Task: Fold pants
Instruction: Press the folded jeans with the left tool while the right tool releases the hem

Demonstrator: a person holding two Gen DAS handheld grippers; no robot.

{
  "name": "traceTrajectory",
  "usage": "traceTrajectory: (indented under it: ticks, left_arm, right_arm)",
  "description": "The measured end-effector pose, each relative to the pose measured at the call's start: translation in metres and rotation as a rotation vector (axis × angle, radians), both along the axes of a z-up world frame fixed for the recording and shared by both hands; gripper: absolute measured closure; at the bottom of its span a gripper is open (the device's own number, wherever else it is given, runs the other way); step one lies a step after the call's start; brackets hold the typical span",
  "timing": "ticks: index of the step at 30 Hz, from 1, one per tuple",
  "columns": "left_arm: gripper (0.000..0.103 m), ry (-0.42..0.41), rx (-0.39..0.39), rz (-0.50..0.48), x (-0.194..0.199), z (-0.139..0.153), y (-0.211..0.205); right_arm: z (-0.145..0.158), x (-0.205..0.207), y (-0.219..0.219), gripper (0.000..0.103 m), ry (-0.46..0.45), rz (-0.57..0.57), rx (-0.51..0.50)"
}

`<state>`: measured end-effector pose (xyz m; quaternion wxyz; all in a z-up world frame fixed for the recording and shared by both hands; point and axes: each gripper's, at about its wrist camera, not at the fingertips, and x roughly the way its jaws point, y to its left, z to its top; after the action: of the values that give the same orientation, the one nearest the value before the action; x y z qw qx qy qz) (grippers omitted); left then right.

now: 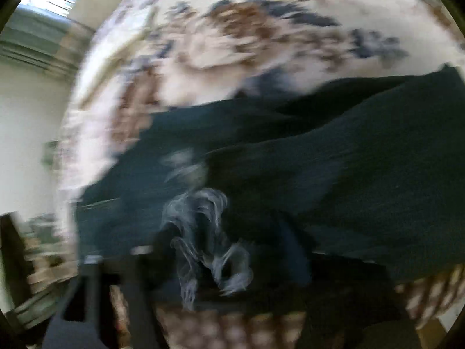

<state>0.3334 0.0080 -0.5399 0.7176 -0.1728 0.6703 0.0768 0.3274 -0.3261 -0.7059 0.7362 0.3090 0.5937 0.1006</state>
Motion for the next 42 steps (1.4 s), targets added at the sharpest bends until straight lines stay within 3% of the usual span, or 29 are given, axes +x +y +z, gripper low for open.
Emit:
traceTrajectory:
  ticks: [3, 6, 8, 11, 13, 14, 15, 16, 17, 19, 23, 26, 33, 37, 39, 40, 42]
  left_arm:
    - [0.000, -0.018, -0.060, 0.011, 0.014, 0.017, -0.013]
    - [0.000, -0.025, -0.110, -0.008, 0.022, 0.008, -0.045]
    - [0.000, -0.022, -0.107, -0.062, 0.024, -0.003, -0.076]
    - [0.002, -0.008, -0.101, -0.156, 0.032, -0.021, -0.111]
    - [0.015, -0.002, -0.083, -0.220, 0.030, -0.031, -0.128]
    - [0.030, -0.011, -0.054, -0.260, 0.030, -0.034, -0.137]
    - [0.063, -0.037, -0.025, -0.296, 0.029, -0.032, -0.143]
    - [0.088, -0.069, -0.032, -0.319, 0.030, -0.031, -0.146]
    - [0.098, -0.092, -0.022, -0.330, 0.028, -0.026, -0.147]
    - [0.098, -0.136, -0.044, -0.308, 0.019, -0.013, -0.139]
    - [0.098, -0.168, -0.010, -0.244, 0.003, 0.007, -0.107]
    - [0.098, -0.153, -0.034, -0.207, 0.003, 0.002, -0.093]
    - [0.093, -0.118, -0.033, -0.230, 0.017, -0.026, -0.106]
    - [0.089, -0.075, -0.117, -0.141, 0.008, -0.027, -0.087]
    - [0.068, -0.065, -0.101, -0.099, 0.001, -0.021, -0.078]
    - [0.063, -0.082, -0.126, -0.071, -0.004, -0.015, -0.072]
    - [0.030, -0.115, -0.167, -0.020, -0.013, -0.007, -0.061]
  right_arm:
    - [0.027, -0.013, -0.032, 0.018, -0.018, -0.043, -0.042]
    - [0.037, -0.026, -0.076, 0.013, 0.015, -0.104, -0.199]
    - [0.032, -0.032, -0.105, 0.012, 0.077, -0.130, -0.364]
    - [0.013, -0.039, -0.145, 0.003, 0.179, -0.189, -0.466]
    - [0.003, -0.043, -0.167, 0.003, 0.223, -0.230, -0.442]
    - [-0.001, -0.045, -0.175, 0.003, 0.237, -0.237, -0.431]
    - [-0.004, -0.046, -0.179, 0.003, 0.248, -0.244, -0.423]
    - [-0.007, -0.046, -0.182, 0.003, 0.254, -0.247, -0.417]
    - [-0.008, -0.048, -0.186, 0.003, 0.257, -0.247, -0.415]
    - [-0.009, -0.049, -0.187, 0.003, 0.261, -0.241, -0.403]
    - [-0.008, -0.047, -0.183, 0.003, 0.261, -0.218, -0.391]
    - [-0.016, -0.033, -0.169, 0.003, 0.267, -0.184, -0.374]
    - [-0.054, -0.023, -0.153, 0.003, 0.353, -0.092, -0.405]
    - [-0.054, -0.021, -0.157, 0.003, 0.360, -0.108, -0.391]
    - [-0.043, -0.021, -0.154, 0.003, 0.333, -0.096, -0.422]
    - [-0.036, -0.020, -0.150, 0.003, 0.315, -0.090, -0.430]
    - [-0.024, -0.023, -0.141, 0.003, 0.289, -0.083, -0.425]
